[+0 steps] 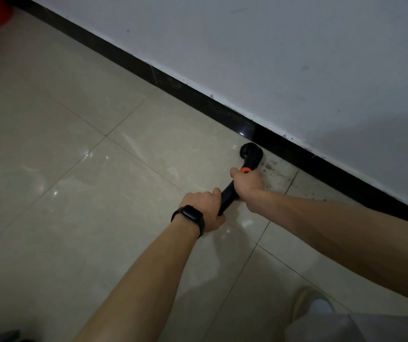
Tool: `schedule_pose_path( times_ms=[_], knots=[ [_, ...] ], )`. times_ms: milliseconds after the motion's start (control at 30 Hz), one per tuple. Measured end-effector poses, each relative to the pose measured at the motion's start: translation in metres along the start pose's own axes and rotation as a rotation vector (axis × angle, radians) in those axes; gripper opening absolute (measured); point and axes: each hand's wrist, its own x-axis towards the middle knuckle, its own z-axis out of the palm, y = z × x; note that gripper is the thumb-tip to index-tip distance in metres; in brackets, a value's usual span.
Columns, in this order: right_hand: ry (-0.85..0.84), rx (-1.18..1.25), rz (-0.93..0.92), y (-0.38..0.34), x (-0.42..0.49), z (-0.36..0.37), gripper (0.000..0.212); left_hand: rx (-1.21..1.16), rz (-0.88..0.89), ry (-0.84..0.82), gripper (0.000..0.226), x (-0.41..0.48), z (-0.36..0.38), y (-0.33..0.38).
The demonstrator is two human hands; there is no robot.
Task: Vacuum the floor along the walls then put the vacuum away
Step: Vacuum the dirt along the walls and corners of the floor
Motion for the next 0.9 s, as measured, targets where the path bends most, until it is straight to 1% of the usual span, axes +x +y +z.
schedule_pose_path(
  times_ms=[267,400,500,567,667,733,800,900],
  knots=[
    [-0.005,0.0,-0.031,-0.014,0.016,-0.005,0.045,-0.091,-0.062,-0.008,0.038,0.014,-0.003,0.008],
    [-0.072,-0.032,-0.037,-0.026,0.016,0.005,0.052,-0.165,-0.131,-0.018,0.035,0.013,0.0,-0.003],
    [-0.114,-0.04,-0.043,-0.035,0.013,0.016,0.049,-0.212,-0.178,-0.027,0.033,0.01,0.003,-0.017],
    [-0.148,-0.034,-0.039,-0.04,0.011,0.022,0.048,-0.292,-0.206,-0.082,0.032,0.011,0.004,-0.027],
    [-0.2,0.031,-0.004,-0.044,0.004,0.026,0.048,-0.535,-0.264,-0.224,0.033,0.014,0.003,-0.042],
    [-0.237,0.099,0.044,-0.038,-0.003,0.028,0.039,-0.638,-0.299,-0.283,0.035,0.011,0.005,-0.053],
    [-0.27,0.147,0.092,-0.026,-0.011,0.031,0.027,-0.622,-0.3,-0.315,0.034,0.004,0.01,-0.062],
    [-0.275,0.185,0.148,-0.002,-0.026,0.039,0.024,-0.495,-0.266,-0.313,0.034,-0.013,0.022,-0.071]
  ],
)
